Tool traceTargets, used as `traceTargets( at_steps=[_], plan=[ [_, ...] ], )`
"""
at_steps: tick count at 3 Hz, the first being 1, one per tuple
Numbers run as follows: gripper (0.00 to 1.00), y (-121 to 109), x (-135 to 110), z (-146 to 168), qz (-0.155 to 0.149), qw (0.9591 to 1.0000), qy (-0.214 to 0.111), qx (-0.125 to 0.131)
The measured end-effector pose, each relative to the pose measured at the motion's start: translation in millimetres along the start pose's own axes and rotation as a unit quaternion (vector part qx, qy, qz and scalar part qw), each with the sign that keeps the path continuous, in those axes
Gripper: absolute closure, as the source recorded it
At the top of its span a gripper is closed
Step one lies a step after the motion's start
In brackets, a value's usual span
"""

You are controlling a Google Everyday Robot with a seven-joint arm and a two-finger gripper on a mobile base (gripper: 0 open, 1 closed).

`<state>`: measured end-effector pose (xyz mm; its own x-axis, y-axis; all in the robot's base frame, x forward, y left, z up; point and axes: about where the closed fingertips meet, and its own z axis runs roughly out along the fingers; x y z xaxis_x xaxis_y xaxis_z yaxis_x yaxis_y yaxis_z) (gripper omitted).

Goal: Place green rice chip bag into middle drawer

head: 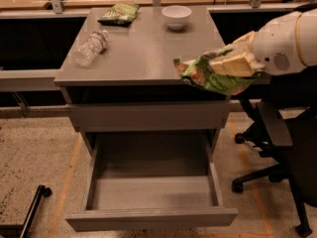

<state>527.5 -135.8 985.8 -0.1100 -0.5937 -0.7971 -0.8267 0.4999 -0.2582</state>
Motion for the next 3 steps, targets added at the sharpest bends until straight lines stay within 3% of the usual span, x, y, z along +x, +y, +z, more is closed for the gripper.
traceTargets(
  at_steps=[1, 2, 3],
  plan=[
    [1.0, 23, 42, 0, 0.036, 0.9975, 0.027, -0.054],
    [1.0, 30, 80, 34, 0.06, 0.9902, 0.046, -0.118],
    [1.0, 21, 110, 111, 0.067, 0.9779, 0.048, -0.193]
  ],
)
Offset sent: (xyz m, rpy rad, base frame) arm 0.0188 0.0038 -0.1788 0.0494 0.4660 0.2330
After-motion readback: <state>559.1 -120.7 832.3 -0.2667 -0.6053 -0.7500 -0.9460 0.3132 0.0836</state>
